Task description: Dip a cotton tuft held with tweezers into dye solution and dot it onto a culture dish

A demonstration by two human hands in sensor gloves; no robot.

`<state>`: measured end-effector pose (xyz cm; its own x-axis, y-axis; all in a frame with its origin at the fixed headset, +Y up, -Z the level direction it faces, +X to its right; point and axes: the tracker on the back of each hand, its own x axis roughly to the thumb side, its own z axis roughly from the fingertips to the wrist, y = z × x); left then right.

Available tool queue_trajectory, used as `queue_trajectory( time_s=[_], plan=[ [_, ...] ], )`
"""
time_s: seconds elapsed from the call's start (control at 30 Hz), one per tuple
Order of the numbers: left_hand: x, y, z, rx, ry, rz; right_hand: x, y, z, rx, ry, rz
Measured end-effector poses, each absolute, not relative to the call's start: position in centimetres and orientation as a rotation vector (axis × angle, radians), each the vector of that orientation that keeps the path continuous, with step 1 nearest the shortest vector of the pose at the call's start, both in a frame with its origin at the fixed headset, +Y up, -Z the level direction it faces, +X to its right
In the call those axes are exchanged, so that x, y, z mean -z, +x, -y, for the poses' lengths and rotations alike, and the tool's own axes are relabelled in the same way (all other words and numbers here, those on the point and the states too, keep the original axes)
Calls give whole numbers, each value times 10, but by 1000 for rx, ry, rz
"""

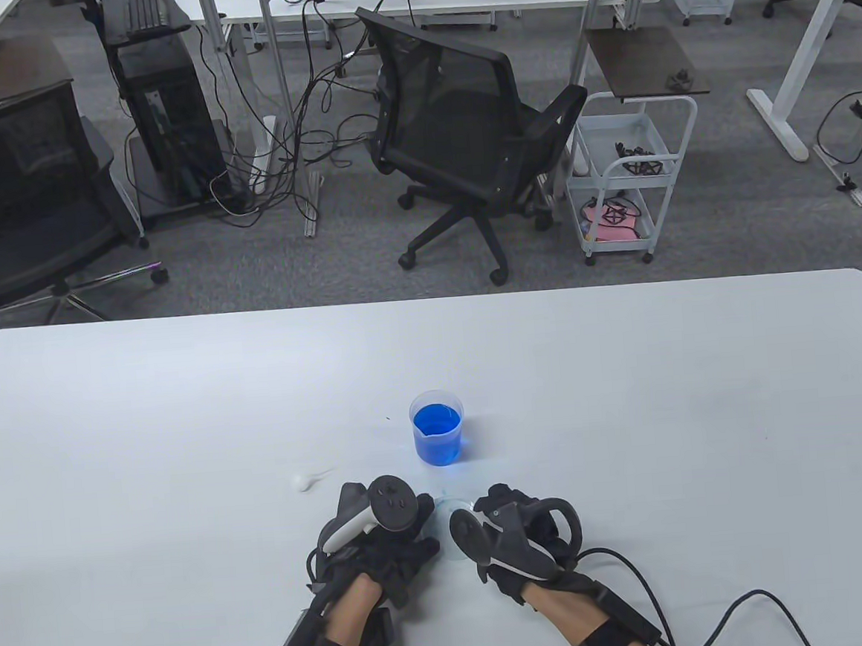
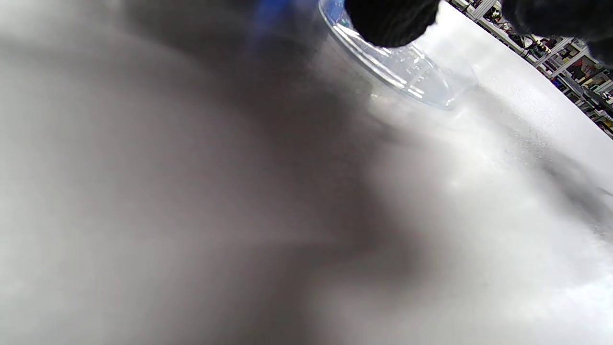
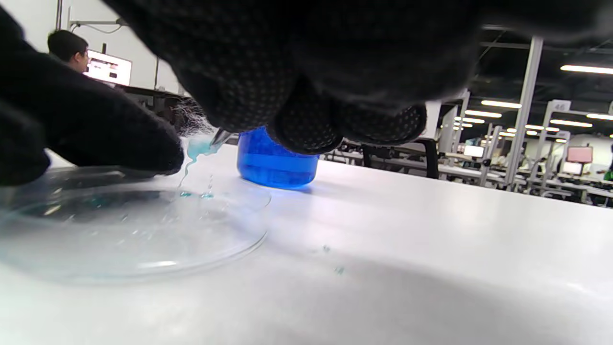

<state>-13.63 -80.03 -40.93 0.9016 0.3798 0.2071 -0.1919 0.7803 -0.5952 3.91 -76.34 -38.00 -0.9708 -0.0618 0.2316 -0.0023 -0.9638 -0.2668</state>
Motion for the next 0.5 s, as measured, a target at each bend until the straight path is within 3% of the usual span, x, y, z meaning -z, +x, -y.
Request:
queue_trajectory(
  time_s=[0.3,0.5],
  plan=[
    [409,-136,801,-316,-602,327,385,33,783,2998,-396,-323],
    [409,-136,800,-318,-601,326,386,41,769,3037,-356,-383]
  ],
)
